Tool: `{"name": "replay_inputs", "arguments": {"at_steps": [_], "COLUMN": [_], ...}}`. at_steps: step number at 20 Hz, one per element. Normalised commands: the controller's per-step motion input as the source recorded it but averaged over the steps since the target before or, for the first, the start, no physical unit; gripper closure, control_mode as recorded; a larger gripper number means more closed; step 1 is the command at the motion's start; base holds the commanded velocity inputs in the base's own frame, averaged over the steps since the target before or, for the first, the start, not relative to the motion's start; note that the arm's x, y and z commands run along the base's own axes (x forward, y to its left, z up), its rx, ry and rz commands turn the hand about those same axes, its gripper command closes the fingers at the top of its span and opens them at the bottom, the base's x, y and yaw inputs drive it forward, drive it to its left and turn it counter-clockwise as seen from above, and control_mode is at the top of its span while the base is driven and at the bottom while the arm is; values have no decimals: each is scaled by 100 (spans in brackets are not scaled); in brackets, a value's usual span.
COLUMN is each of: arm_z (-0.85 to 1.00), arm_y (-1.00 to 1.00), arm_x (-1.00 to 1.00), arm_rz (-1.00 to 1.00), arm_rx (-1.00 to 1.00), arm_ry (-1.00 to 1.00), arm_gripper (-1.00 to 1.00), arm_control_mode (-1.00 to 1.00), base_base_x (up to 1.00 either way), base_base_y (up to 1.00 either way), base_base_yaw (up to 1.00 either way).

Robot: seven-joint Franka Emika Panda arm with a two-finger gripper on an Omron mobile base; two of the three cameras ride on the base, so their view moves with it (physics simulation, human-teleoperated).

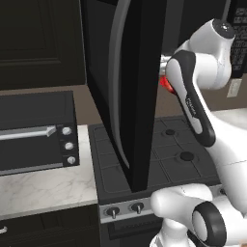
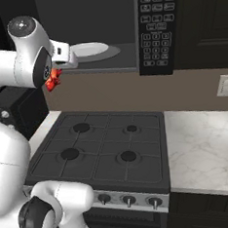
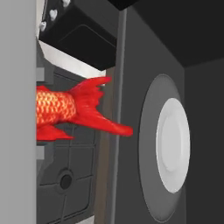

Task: Transport the fish from the fridge to the microwave and turn on the microwave.

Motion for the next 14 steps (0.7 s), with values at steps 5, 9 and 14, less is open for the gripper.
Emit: {"name": "replay_inputs", "arguments": {"at_steps": [5,9,14], "arm_z": [13,7,14], "arm_y": [0,0,0], "arm_x": [46,47,49], "arm_rz": [1,1,0], "arm_rx": [-3,0,0], "arm_ry": [-3,-5,-1], "arm_gripper": [100,100,100], "arm_control_mode": [-100,-100,-100], "base_base_x": [0,0,0], "base_base_y": [0,0,0], "base_base_yaw": [0,0,0]}}
